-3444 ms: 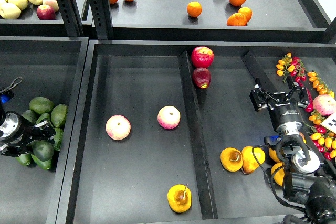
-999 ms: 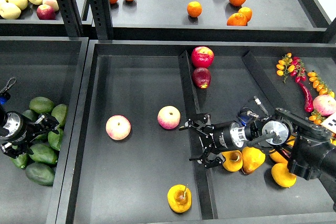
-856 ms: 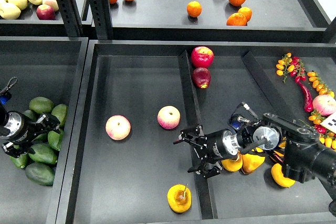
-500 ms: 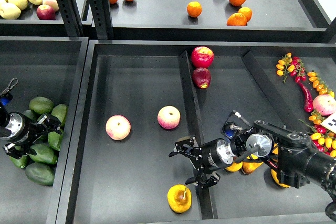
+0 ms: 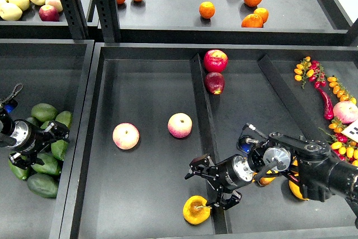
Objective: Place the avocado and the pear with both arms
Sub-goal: 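Lower the open right gripper onto the cut yellow pear, then close the right gripper on the yellow pear and lift it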
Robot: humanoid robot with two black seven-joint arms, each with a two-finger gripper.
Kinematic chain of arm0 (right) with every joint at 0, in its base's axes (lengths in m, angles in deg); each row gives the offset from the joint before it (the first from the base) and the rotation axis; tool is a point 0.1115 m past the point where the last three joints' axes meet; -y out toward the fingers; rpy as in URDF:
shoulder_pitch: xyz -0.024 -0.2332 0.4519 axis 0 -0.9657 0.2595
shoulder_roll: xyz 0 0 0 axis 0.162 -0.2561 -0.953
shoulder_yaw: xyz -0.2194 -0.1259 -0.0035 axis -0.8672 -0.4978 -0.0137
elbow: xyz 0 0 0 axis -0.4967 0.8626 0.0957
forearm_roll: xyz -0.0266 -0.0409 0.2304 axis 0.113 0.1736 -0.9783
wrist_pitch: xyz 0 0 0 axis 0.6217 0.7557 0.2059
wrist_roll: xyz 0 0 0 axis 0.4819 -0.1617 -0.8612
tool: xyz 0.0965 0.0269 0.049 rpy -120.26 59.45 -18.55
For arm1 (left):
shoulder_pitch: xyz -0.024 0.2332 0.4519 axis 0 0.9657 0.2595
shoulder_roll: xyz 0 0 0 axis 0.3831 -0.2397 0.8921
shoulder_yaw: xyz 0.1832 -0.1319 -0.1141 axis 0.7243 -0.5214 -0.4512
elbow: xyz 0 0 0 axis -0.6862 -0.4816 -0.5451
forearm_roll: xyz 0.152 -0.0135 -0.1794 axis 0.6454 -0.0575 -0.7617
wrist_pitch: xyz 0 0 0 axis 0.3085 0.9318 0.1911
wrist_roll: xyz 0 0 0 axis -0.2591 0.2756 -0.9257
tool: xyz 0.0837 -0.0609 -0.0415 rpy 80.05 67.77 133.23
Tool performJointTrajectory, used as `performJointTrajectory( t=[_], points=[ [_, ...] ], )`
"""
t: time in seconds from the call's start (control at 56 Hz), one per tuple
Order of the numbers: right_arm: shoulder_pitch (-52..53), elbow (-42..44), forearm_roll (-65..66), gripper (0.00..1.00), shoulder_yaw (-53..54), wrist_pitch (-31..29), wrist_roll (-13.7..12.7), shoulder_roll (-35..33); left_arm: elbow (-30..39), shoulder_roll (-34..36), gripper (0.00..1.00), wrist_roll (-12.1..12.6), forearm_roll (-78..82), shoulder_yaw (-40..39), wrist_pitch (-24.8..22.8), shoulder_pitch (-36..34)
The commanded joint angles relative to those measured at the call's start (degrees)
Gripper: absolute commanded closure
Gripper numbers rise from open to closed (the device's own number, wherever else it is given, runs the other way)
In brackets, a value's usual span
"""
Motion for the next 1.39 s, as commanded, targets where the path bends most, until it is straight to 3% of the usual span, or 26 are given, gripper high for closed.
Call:
performJointTrajectory(
  t=[0.0,1.374],
  points=[
    [-0.33,-0.72,-0.05,0.00,-1.99,0.00,-0.01,-0.51,-0.04,-0.63,0.00,0.01,0.00,-0.49,0.00,0.03],
    [-4.38,0.25,1.27,0.01,-1.99,0.00,-0.01,3.88,0.66,-1.43,0.01,0.01,0.08,-1.64,0.00,1.08]
  ],
)
